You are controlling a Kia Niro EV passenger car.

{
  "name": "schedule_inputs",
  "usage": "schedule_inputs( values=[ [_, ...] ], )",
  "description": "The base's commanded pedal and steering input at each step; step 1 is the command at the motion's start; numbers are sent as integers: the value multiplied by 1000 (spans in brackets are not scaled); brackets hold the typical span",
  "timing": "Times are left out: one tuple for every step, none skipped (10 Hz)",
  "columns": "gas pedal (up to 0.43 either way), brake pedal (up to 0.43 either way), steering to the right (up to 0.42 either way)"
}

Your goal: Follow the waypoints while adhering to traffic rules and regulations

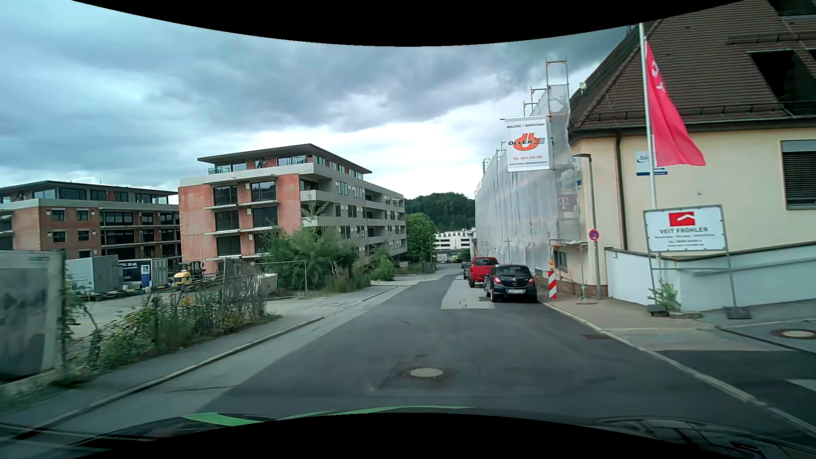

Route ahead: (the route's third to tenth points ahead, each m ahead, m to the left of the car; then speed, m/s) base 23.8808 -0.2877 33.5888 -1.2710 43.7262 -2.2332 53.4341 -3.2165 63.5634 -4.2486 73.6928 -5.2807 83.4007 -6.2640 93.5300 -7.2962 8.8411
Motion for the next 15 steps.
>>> schedule_inputs(
  values=[
    [20,0,-24],
    [8,0,-17],
    [8,0,-8],
    [8,0,0],
    [8,0,5],
    [0,0,8],
    [0,0,10],
    [0,0,10],
    [0,0,12],
    [0,0,16],
    [0,0,19],
    [0,0,19],
    [0,0,21],
    [0,0,26],
    [0,0,31]
  ],
)
